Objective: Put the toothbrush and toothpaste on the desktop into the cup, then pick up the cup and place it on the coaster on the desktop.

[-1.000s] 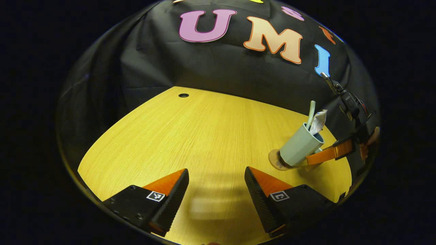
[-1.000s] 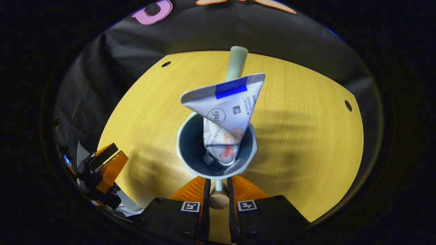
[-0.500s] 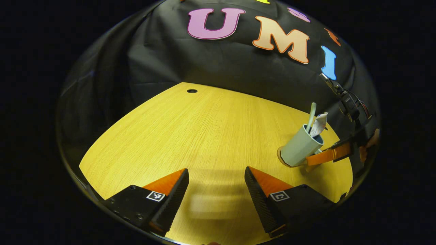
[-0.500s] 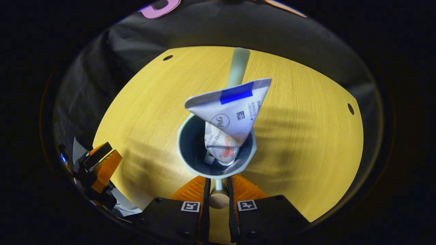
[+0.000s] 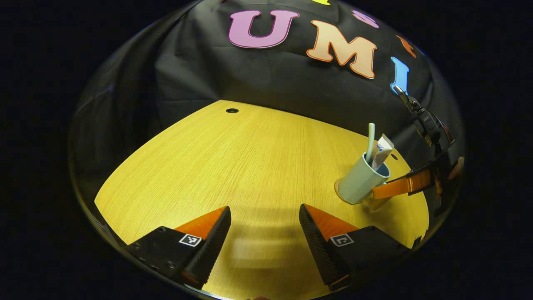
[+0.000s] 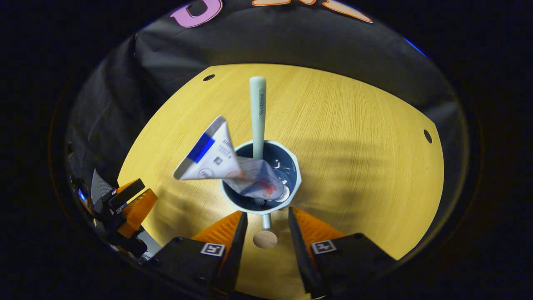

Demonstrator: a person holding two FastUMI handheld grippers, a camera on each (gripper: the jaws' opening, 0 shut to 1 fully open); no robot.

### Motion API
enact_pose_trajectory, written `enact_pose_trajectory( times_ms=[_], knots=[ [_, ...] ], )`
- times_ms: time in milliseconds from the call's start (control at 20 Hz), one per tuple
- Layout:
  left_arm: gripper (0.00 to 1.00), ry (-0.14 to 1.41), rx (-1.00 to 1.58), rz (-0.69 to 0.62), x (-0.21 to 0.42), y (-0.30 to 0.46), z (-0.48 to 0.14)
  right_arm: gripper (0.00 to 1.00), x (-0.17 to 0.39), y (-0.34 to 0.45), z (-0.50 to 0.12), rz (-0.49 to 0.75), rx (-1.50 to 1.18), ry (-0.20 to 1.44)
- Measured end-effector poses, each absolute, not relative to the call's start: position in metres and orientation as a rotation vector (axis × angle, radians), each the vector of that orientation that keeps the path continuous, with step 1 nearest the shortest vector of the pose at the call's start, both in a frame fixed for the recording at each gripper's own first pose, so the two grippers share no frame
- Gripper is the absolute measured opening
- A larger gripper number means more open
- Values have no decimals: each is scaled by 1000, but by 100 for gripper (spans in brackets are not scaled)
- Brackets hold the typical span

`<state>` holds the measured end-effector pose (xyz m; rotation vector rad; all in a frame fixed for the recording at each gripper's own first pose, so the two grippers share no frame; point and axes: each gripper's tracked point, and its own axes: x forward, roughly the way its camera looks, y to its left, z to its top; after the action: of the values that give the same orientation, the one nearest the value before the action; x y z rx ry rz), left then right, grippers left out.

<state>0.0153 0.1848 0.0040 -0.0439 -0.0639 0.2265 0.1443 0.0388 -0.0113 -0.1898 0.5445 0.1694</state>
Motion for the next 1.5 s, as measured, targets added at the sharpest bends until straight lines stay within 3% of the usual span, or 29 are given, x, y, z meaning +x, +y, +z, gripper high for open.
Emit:
enact_pose_trajectory(
  times_ms=[200,550,600,650,950,1150,1200,1450,1500],
  knots=[
    [95,-70,-24,216,15,175,7,96,130,34,10,185,-221,473],
    [95,-77,13,193,12,138,11,99,85,0,34,180,-174,345],
    [95,-79,18,185,12,129,11,95,78,-8,37,173,-162,316],
    [95,-83,22,173,12,120,12,99,71,-16,40,164,-144,287],
    [95,-104,67,124,4,75,16,99,33,-71,45,64,-13,103],
    [95,-103,71,92,1,54,18,95,19,-98,32,14,43,74],
    [95,-104,82,93,1,52,19,99,18,-103,26,4,51,78],
    [95,-101,115,81,-1,38,20,99,10,-118,21,-12,75,80],
    [95,-104,125,81,-2,37,22,95,10,-120,22,-16,75,72]
  ],
)
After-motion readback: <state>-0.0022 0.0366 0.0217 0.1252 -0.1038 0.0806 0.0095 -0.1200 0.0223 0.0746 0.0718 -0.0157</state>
